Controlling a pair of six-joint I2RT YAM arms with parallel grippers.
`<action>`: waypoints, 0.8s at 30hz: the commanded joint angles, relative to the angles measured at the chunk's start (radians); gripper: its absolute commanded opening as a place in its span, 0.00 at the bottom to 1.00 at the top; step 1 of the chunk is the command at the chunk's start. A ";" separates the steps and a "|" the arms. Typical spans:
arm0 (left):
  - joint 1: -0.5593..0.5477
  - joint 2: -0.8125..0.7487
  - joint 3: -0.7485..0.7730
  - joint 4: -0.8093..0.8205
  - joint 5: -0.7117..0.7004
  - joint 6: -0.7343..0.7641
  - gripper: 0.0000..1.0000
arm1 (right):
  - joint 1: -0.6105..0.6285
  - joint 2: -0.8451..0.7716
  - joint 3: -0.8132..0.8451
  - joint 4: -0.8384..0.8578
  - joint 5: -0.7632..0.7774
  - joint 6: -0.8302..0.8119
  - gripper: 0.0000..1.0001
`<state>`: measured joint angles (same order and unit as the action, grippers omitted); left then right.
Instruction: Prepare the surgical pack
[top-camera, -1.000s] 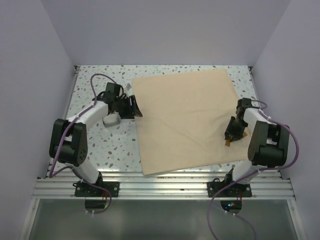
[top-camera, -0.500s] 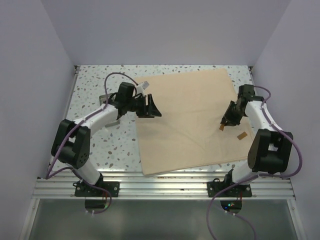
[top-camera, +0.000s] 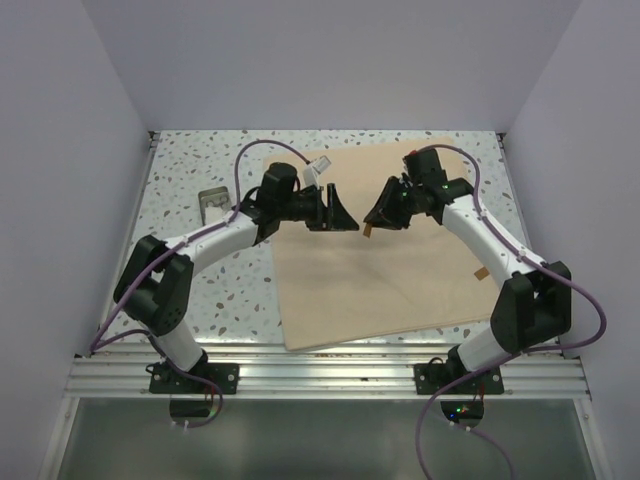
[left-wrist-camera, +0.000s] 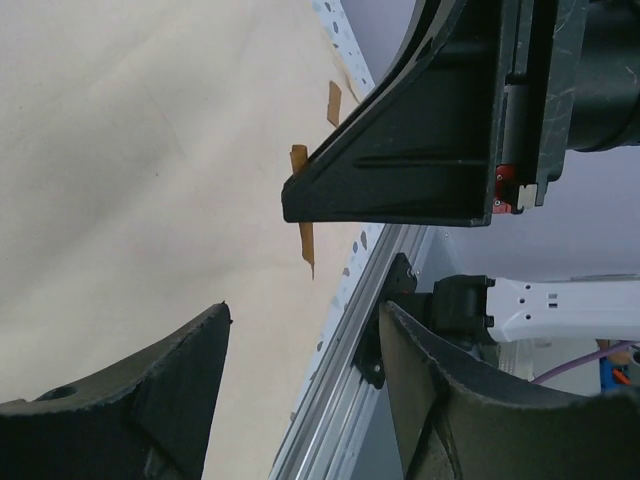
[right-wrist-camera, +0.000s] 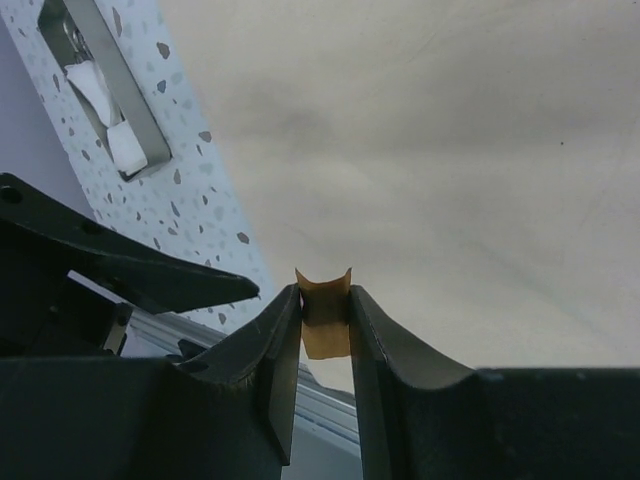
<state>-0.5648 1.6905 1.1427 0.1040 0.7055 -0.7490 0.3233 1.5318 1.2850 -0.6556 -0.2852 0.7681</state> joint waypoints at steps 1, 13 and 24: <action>-0.017 0.009 0.028 0.054 -0.014 -0.026 0.65 | 0.022 0.007 0.053 0.048 -0.037 0.076 0.30; -0.041 0.078 0.071 0.028 -0.035 -0.021 0.56 | 0.063 0.013 0.068 0.059 -0.075 0.108 0.30; -0.003 0.095 0.105 -0.026 -0.049 0.002 0.00 | 0.068 0.047 0.112 -0.005 -0.031 0.082 0.53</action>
<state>-0.5999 1.7954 1.2201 0.0772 0.6758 -0.7650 0.3820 1.5700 1.3334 -0.6212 -0.3218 0.8570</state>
